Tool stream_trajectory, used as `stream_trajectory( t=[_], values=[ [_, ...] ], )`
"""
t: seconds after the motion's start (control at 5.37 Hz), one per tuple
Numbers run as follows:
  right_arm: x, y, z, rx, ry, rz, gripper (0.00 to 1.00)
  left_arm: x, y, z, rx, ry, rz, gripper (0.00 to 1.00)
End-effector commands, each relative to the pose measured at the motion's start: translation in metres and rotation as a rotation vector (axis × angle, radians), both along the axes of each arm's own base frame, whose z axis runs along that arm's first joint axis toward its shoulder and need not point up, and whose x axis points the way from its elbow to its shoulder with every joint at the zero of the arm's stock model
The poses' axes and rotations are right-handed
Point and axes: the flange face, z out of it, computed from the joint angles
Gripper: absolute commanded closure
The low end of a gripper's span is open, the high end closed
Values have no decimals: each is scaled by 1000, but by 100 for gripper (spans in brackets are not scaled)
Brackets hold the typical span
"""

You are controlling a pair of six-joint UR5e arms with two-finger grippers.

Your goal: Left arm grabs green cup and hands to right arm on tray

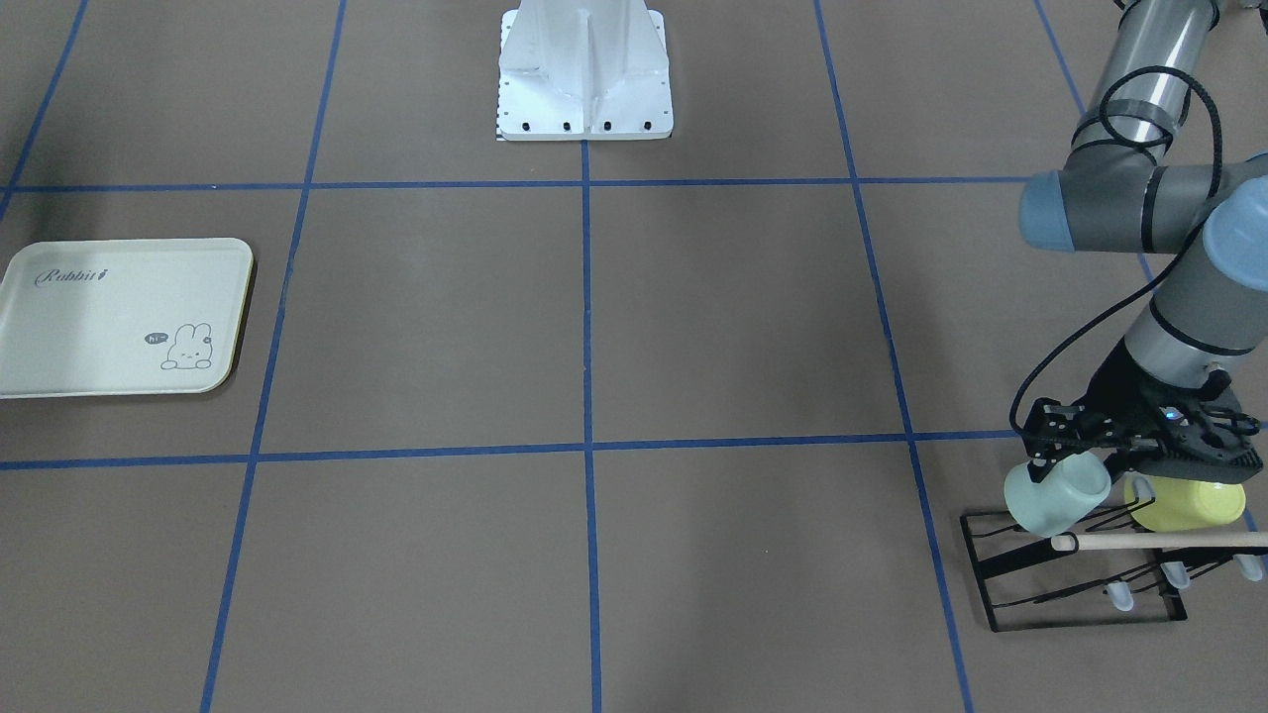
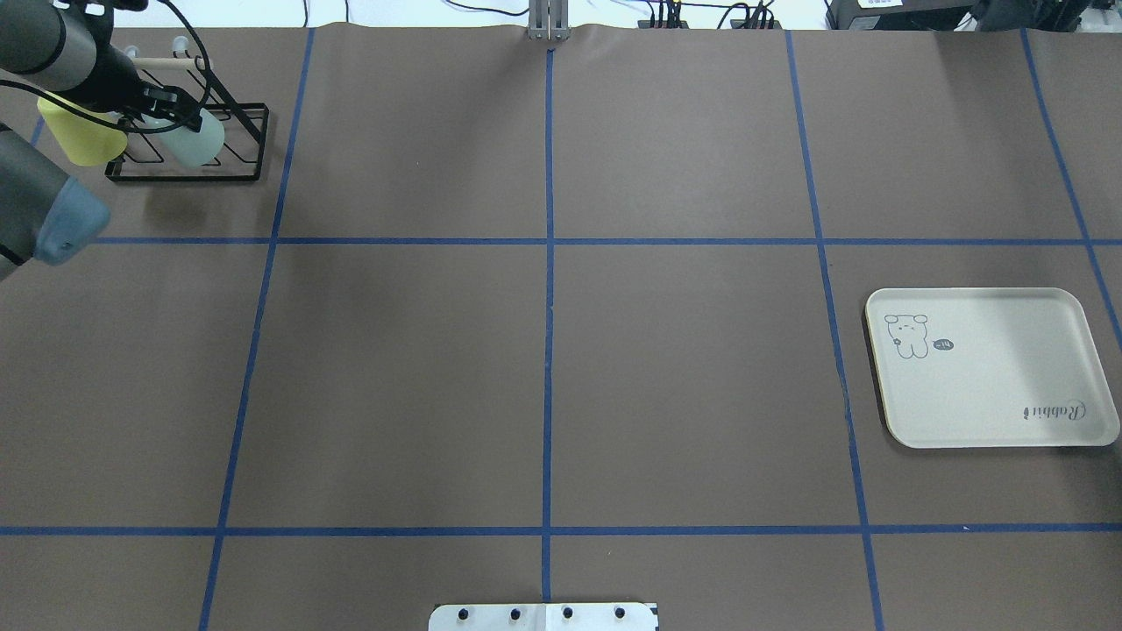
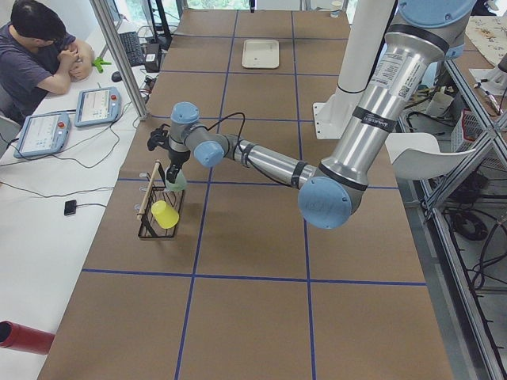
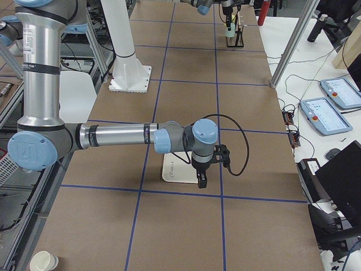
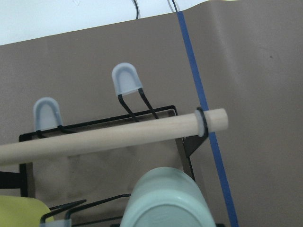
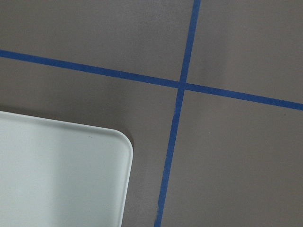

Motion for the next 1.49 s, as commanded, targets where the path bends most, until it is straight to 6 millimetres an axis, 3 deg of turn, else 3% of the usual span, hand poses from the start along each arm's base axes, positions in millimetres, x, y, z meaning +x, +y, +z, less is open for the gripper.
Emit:
stream_trajectory(
  t=[0.0,0.19,0.37,0.74,0.93,1.12,1.3],
  values=[
    [0,0,1,0,0,-1,0,-31,26,-32,19,6,-14,81],
    [0,0,1,-1,0,0,0,-50,49,-84,27,-3,-18,84],
    [0,0,1,-1,0,0,0,-68,59,-110,61,12,-38,85],
    [-3,-8,-13,69,-27,12,0,-69,61,-118,74,32,-44,86],
    [-17,-11,-18,53,-128,4,0,-68,66,-123,68,54,-42,85],
    [-24,-17,-37,52,-227,3,0,-61,72,-131,12,144,-36,85],
    [-30,-40,-73,24,-265,78,0,-59,75,-139,-26,247,-91,85]
  ],
)
